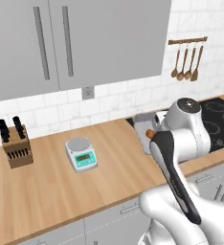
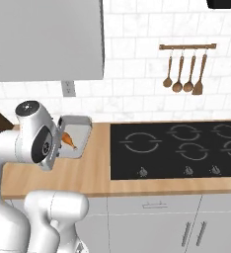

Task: Take the meat container that has the chicken drumstick and place it on the second highest rack of the freezer. Then take the vegetable container that has the carrot and broccoli and place it on the highest rack of the freezer.

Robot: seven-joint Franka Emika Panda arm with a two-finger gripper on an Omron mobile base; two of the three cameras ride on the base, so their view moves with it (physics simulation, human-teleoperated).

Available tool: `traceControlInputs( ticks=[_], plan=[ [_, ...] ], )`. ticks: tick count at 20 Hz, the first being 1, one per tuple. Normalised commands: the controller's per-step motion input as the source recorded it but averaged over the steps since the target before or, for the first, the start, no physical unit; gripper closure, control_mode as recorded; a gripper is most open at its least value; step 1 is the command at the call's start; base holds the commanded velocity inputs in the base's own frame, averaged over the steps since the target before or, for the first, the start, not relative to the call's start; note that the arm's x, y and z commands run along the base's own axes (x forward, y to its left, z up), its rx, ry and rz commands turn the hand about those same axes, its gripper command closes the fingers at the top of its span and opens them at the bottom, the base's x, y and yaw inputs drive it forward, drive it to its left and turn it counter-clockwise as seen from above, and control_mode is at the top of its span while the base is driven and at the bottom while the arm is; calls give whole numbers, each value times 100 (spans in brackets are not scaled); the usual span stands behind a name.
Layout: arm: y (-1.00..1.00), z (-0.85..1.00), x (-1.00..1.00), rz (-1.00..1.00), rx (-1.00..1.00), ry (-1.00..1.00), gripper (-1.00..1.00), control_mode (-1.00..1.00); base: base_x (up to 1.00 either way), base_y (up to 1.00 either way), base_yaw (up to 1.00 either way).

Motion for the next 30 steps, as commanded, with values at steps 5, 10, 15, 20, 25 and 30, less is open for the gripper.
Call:
traceControlInputs(
  ticks=[5,10,15,20,25,30],
  plan=[
    [-3,22,-27,0,0,0,100,-100,0,0,0],
    [0,0,-21,3,0,0,100,100,-28,0,4],
    [0,0,0,0,0,0,100,100,-95,0,19],
    [0,0,0,0,0,0,100,100,-82,39,34],
    [0,0,0,0,0,0,100,100,-37,88,42],
    [0,0,0,0,0,0,100,100,-17,89,40]
  ],
)
